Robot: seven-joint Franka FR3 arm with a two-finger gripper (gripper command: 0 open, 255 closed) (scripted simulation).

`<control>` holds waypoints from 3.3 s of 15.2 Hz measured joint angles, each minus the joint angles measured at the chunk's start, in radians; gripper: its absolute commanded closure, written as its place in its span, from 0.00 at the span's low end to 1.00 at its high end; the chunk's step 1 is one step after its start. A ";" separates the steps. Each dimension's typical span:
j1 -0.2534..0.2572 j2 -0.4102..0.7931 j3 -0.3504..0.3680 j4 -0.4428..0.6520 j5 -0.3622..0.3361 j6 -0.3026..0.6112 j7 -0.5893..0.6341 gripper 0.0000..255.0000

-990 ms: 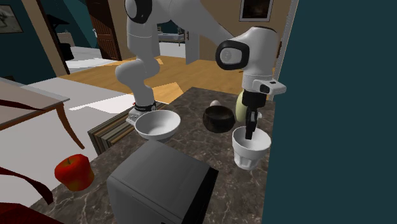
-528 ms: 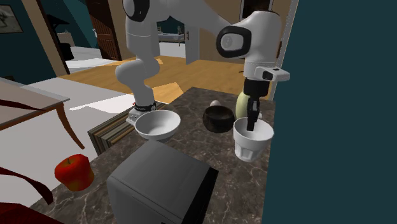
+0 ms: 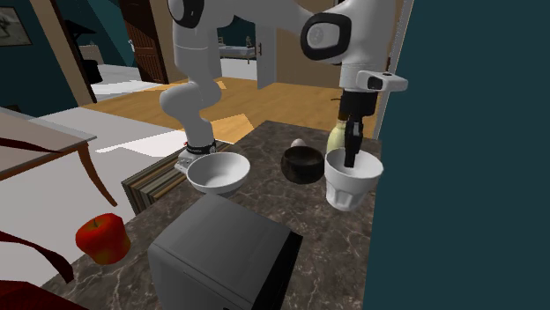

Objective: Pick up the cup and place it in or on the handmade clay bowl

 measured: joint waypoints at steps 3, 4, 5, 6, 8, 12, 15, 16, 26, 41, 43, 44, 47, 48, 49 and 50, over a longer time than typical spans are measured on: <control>0.001 -0.011 0.001 0.024 0.002 -0.035 -0.004 1.00; 0.001 -0.013 0.001 0.033 0.002 -0.046 -0.006 1.00; 0.001 -0.011 0.001 0.049 0.004 -0.059 -0.008 1.00; 0.002 -0.013 0.001 0.064 0.004 -0.077 -0.010 1.00; 0.002 -0.017 0.002 0.083 0.005 -0.099 -0.013 1.00; 0.001 -0.019 0.001 0.133 0.008 -0.151 -0.022 1.00; 0.012 -0.068 0.008 0.095 0.004 -0.164 -0.005 1.00; 0.018 -0.097 0.012 0.066 0.002 -0.166 0.005 1.00; 0.094 -0.409 0.088 -0.256 -0.003 -0.179 0.156 1.00; 0.137 -0.551 0.149 -0.491 0.015 -0.100 0.264 1.00; 0.137 -0.546 0.150 -0.512 0.013 -0.075 0.269 1.00; 0.137 -0.545 0.150 -0.526 0.012 -0.060 0.270 1.00; 0.136 -0.535 0.150 -0.561 0.008 -0.016 0.278 1.00; 0.136 -0.532 0.150 -0.568 0.007 -0.005 0.279 1.00; 0.135 -0.530 0.150 -0.579 0.006 0.007 0.280 1.00; 0.135 -0.525 0.150 -0.587 0.004 0.019 0.283 1.00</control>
